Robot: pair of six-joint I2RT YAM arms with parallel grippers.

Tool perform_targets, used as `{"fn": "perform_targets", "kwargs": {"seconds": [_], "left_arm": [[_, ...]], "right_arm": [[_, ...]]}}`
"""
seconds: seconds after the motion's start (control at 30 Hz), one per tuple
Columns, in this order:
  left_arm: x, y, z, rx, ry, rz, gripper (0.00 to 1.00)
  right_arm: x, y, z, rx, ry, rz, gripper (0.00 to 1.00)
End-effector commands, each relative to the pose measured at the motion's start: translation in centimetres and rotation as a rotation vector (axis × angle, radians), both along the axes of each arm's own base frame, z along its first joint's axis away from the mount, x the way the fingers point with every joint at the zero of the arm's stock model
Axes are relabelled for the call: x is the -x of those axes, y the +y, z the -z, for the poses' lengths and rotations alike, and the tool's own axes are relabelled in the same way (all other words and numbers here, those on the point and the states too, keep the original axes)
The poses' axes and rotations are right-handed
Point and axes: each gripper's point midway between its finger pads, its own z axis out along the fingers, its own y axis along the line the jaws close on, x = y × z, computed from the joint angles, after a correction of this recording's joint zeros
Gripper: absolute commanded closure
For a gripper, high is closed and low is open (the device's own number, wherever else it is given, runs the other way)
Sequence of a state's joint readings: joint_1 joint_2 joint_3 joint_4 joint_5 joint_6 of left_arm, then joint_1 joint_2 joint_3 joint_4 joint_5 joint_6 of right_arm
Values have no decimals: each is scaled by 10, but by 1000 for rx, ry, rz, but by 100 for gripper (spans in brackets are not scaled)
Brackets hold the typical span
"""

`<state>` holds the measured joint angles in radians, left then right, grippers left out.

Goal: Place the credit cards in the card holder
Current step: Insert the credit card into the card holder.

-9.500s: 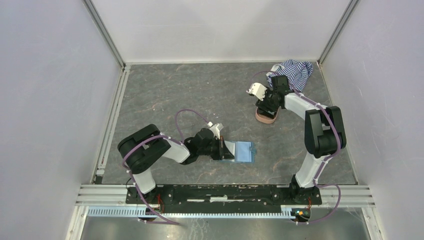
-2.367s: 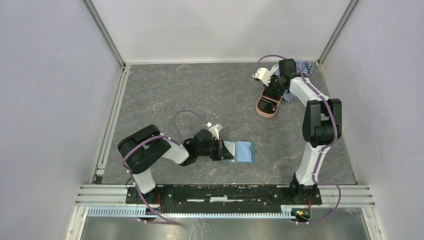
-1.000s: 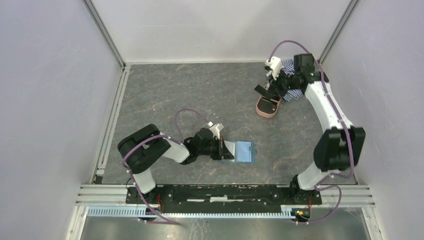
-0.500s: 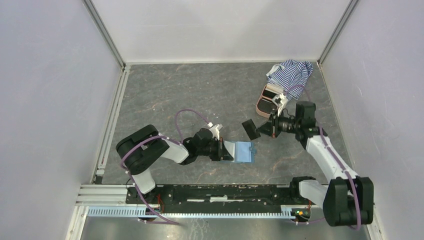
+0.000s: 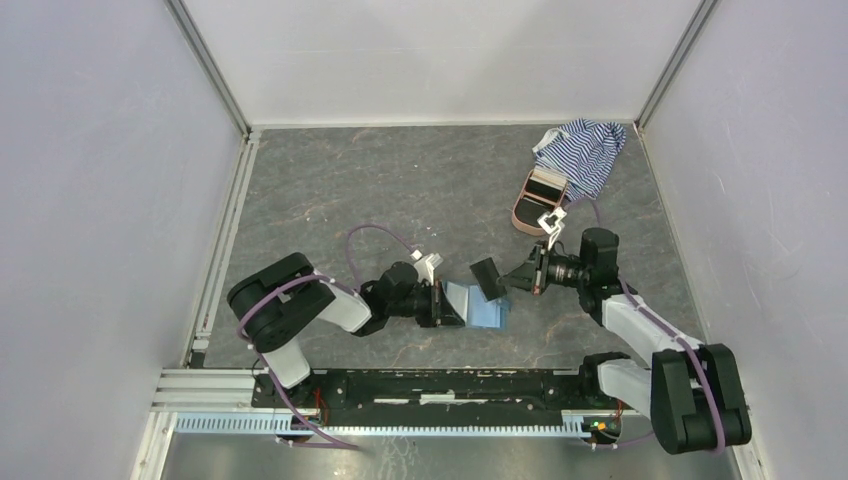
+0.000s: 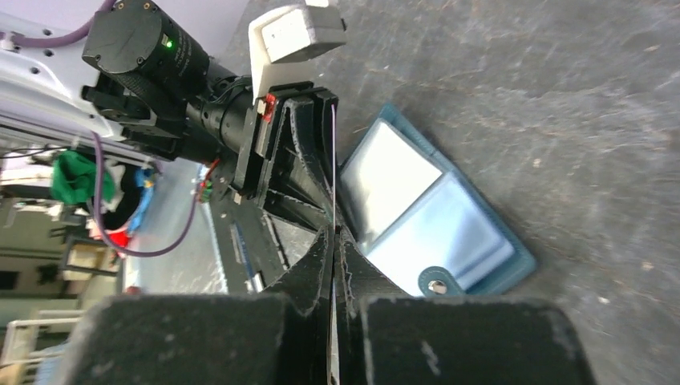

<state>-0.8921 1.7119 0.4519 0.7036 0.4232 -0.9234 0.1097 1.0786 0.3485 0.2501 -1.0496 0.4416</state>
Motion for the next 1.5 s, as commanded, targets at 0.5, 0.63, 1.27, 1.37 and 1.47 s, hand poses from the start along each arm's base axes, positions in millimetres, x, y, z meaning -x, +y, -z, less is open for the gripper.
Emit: {"fn": "perform_targets", "kwargs": {"seconds": [0.5,0.63,1.27,1.37,1.47], "left_arm": [[-22,9,-62,450,85,-211,50],[-26,8,-59,451,76,-222,49],[-34,15,-66,524,86,-283,50],[-35,16,-66,523,84,-287,50],[-36,14,-71,536,67,-277,50]], "right_arm": [[7,32,7,-94,104,-83,100],[6,32,18,-83,156,-63,100],[2,52,0,-156,183,-134,100],[-3,46,3,-132,166,-96,100],[-2,36,23,-76,191,-44,100]]}}
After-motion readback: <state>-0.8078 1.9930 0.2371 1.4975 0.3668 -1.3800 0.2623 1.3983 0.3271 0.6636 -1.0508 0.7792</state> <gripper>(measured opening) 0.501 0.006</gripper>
